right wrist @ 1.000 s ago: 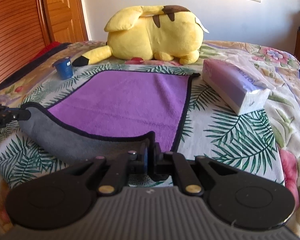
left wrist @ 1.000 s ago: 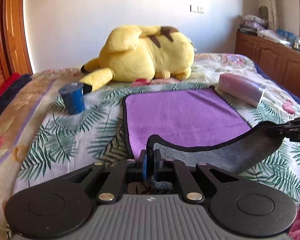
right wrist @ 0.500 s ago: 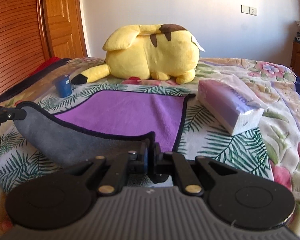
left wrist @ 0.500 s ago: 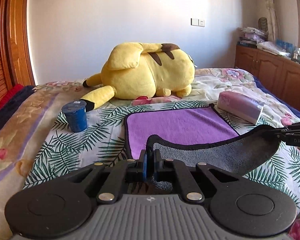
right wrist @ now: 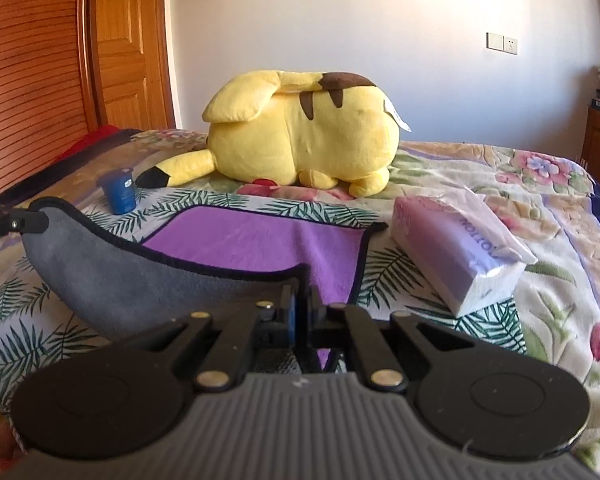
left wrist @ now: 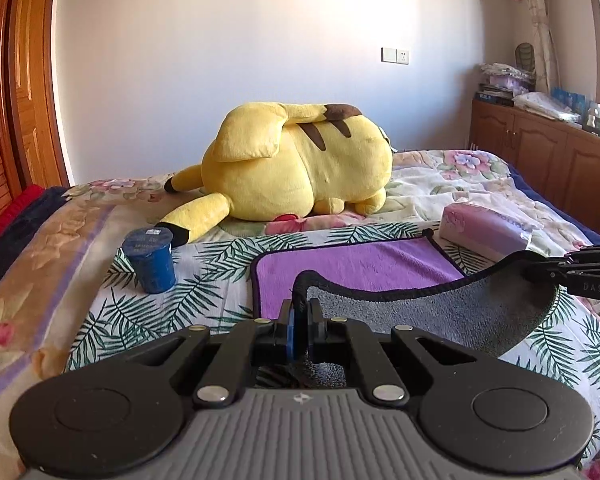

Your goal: Fold towel

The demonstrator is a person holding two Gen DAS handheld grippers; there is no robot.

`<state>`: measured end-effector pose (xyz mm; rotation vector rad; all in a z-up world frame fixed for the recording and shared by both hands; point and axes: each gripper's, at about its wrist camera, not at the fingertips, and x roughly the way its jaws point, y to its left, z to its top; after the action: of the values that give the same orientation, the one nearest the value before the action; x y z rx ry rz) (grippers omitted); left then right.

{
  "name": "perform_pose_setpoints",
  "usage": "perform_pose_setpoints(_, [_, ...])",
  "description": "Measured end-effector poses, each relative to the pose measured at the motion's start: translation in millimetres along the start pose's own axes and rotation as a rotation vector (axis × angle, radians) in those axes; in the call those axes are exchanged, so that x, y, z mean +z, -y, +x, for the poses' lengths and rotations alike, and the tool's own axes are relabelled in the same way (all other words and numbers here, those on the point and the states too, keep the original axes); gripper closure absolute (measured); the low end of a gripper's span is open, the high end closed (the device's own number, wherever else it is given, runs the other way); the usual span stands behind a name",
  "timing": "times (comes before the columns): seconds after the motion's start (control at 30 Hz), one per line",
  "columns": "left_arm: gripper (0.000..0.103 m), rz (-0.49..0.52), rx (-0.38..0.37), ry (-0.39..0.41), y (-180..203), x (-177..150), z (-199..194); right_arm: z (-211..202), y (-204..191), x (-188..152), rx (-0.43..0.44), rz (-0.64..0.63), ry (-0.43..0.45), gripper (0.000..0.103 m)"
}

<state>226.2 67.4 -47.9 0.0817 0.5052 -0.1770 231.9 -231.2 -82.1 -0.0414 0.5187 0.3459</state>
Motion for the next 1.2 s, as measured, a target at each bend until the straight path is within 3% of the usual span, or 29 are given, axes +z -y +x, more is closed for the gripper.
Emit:
perform_pose_setpoints(0.73, [0.098, 0.009, -0.009, 0.005, -17, 16, 48, 46, 19, 10, 0.021, -0.005, 0.0, 0.098])
perform_pose_setpoints(1.2, [0.098, 0.018, 0.004, 0.036, -20, 26, 69, 59, 23, 26, -0.002, -0.024, 0.055, 0.098])
